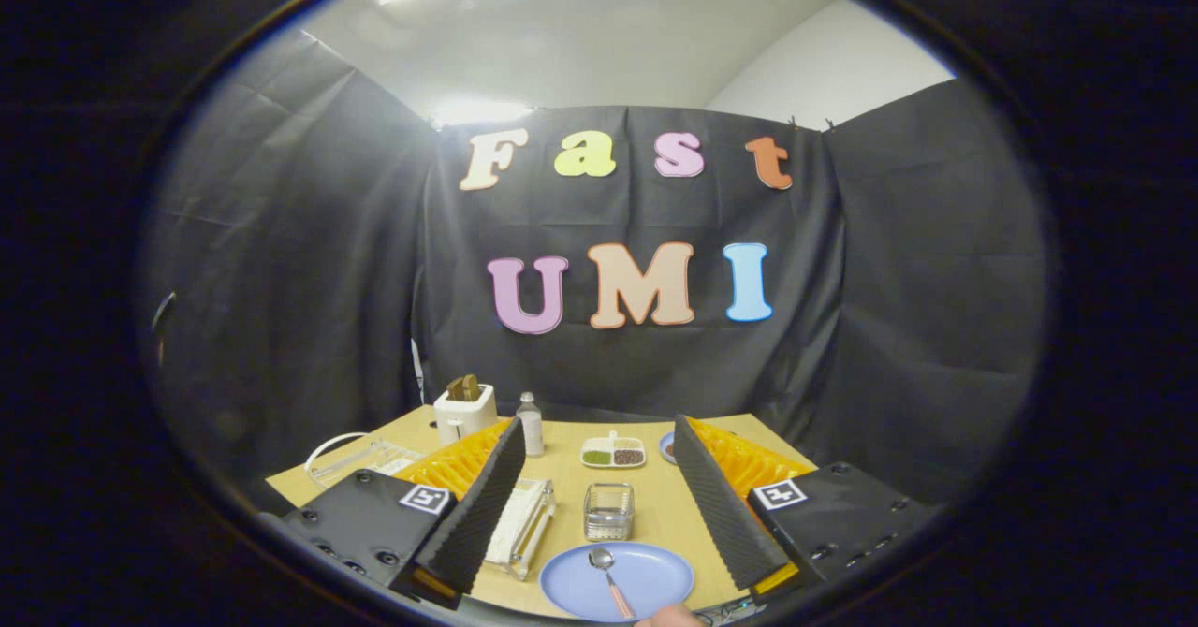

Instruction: Take the plate from the dish rack, then take the spoon from the basket and place it into the plate.

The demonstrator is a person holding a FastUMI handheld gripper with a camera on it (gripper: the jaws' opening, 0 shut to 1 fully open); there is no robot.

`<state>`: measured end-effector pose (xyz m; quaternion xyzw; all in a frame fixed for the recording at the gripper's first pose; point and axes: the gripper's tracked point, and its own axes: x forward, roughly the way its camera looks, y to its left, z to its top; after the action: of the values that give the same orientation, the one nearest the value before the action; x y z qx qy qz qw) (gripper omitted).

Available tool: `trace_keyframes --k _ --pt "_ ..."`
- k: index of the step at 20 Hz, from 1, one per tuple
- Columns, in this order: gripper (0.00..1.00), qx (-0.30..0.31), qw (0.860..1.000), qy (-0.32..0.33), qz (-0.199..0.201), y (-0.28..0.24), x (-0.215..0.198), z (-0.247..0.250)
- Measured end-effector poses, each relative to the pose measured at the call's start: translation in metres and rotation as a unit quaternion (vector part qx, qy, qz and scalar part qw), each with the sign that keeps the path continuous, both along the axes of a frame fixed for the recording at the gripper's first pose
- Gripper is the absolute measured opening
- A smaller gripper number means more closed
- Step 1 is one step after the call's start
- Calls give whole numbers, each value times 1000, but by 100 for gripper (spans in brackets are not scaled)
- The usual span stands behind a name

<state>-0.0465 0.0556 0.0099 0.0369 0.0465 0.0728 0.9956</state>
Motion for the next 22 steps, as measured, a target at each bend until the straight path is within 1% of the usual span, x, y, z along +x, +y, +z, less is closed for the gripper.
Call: trace_keyframes --k 7,14,22 --pt "100 12 1000 -19 -11 -5 -3 18" --pt "100 13 999 -44 -9 -5 -7 39" --pt "100 19 999 -50 -8 -4 -9 43"
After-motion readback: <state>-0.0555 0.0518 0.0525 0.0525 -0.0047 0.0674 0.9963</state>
